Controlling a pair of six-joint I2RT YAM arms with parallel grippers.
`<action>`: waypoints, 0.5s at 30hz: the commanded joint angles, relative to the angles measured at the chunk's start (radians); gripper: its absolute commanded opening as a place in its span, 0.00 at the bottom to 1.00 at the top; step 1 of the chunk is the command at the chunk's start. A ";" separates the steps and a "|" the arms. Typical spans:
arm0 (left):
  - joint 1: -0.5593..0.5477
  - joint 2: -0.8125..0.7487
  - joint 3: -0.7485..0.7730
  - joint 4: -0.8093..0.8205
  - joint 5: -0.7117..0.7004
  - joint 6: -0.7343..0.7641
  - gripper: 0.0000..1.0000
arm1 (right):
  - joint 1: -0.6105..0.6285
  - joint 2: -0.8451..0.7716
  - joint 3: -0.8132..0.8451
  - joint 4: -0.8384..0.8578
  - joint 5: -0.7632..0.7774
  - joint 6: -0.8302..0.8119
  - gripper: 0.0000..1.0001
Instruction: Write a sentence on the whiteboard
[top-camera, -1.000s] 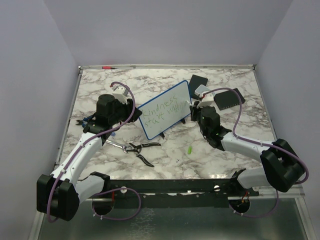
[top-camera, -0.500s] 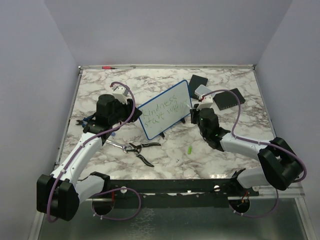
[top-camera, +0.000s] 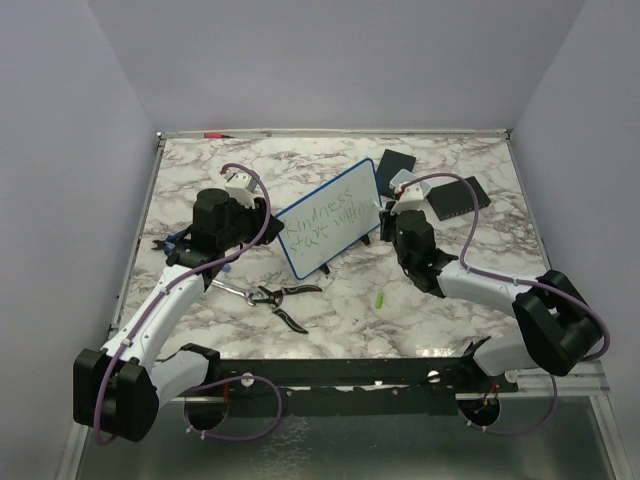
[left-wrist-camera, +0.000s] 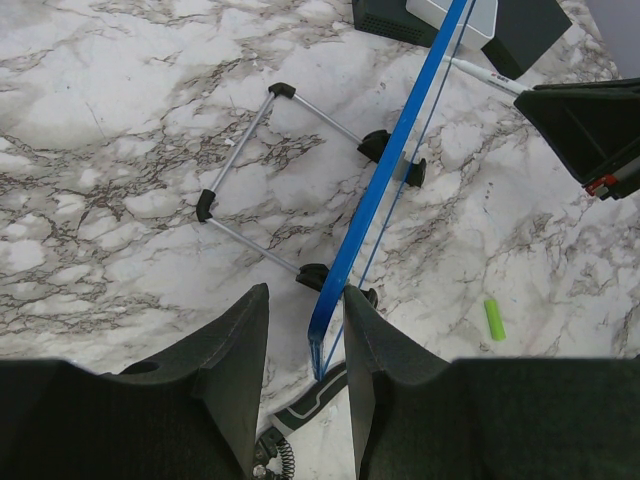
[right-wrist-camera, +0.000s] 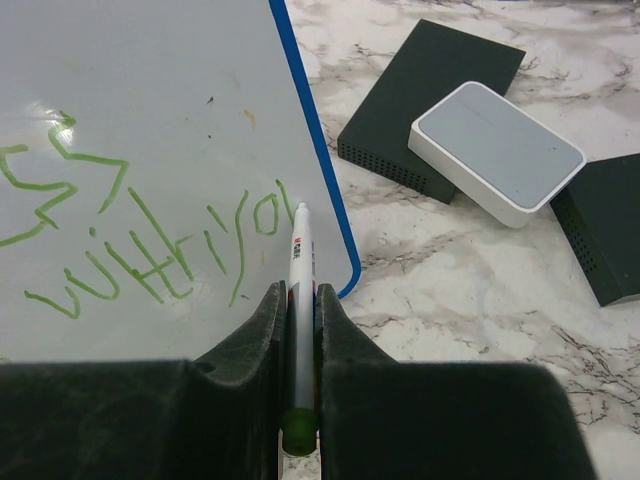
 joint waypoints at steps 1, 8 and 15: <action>0.005 -0.015 -0.005 0.000 0.011 0.015 0.37 | -0.003 0.014 0.040 0.016 0.027 -0.024 0.01; 0.005 -0.018 -0.005 0.000 0.012 0.015 0.37 | -0.003 0.009 0.055 0.020 0.027 -0.041 0.01; 0.005 -0.018 -0.005 -0.002 0.011 0.016 0.37 | -0.003 0.019 0.048 0.017 0.025 -0.035 0.01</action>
